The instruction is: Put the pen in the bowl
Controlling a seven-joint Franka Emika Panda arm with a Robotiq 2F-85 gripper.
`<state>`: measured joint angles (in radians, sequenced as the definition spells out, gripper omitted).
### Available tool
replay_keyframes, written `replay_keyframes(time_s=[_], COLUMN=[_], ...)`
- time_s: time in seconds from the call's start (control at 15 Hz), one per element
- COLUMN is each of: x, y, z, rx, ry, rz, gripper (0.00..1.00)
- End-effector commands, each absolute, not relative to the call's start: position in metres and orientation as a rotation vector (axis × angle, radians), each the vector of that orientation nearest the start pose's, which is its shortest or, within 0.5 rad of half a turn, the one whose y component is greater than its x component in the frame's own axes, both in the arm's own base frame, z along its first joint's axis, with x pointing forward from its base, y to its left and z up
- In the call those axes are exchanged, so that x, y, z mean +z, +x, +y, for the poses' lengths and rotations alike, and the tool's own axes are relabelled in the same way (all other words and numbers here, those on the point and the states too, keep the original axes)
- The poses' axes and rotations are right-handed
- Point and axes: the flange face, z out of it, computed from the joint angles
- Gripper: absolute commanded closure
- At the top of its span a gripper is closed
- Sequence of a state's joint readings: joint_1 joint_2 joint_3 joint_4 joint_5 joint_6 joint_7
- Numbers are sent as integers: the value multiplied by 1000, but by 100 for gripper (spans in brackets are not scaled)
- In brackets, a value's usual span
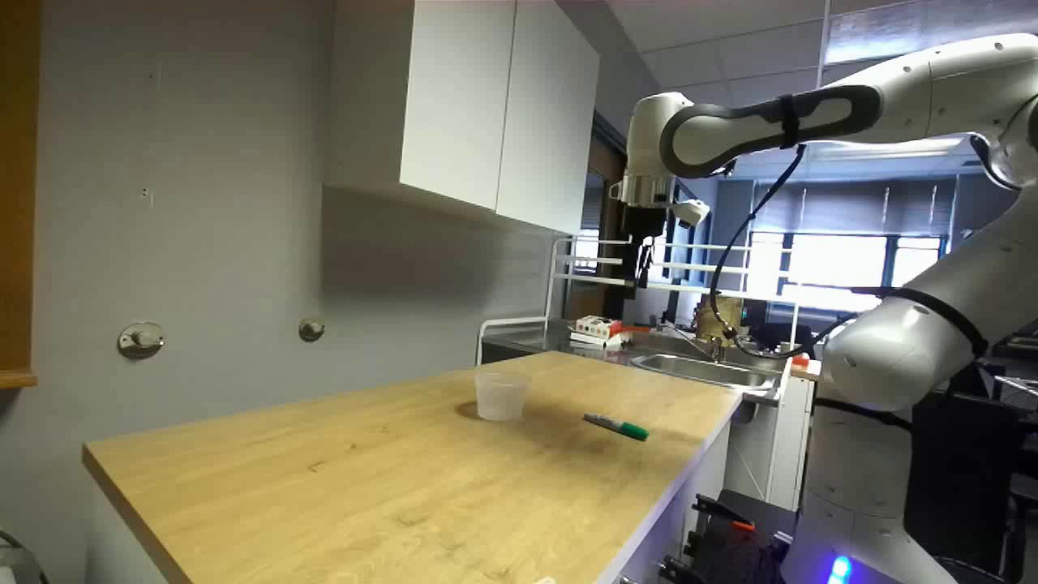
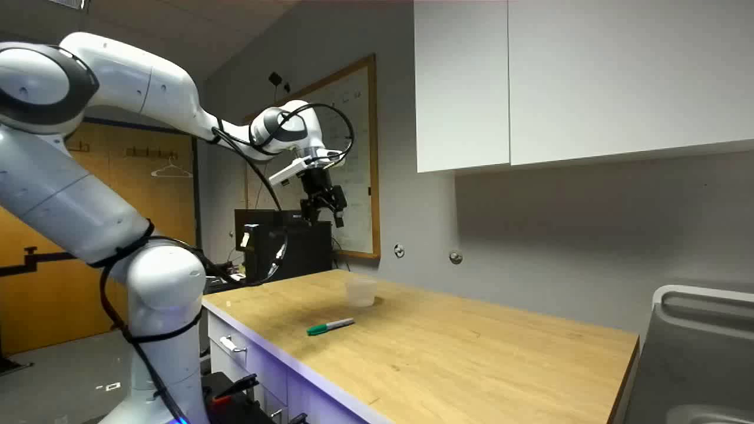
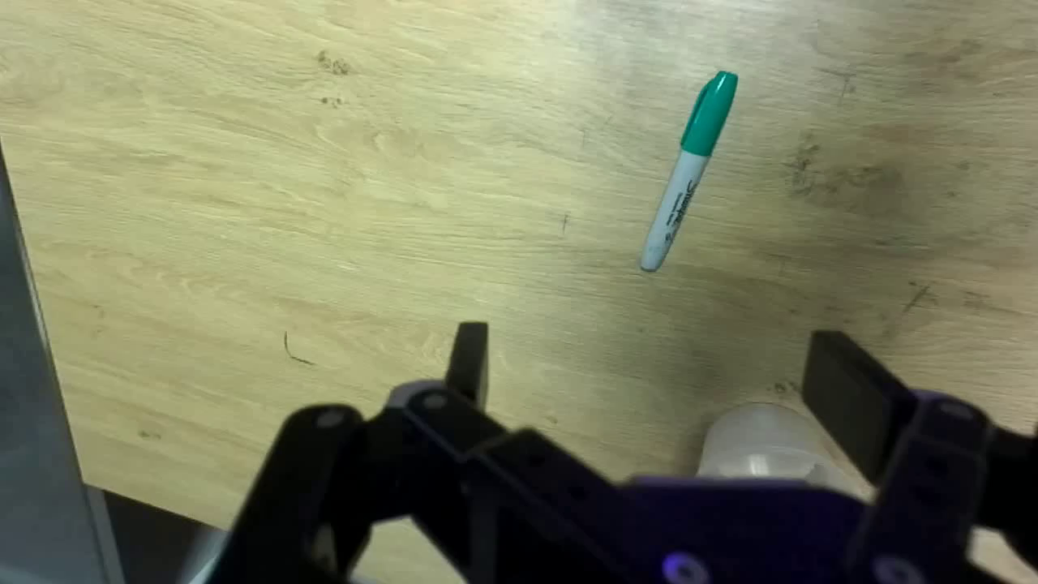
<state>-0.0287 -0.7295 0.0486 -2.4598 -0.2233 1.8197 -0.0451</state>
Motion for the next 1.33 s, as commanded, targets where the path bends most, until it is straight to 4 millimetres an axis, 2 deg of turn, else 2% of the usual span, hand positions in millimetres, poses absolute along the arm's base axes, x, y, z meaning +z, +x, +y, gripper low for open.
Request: replay_keyframes(time_s=[0.0,0.53,0.87,1.27], x=[550,552,516,450], y=[341,341,373,414], z=[-8,-8,-16,-26], rx=[-145,-156,-29,227], ry=[-3387,-3387,-3351,-3194], rz=[-169,-168,-135,-49], gripper=[0,0,0,0])
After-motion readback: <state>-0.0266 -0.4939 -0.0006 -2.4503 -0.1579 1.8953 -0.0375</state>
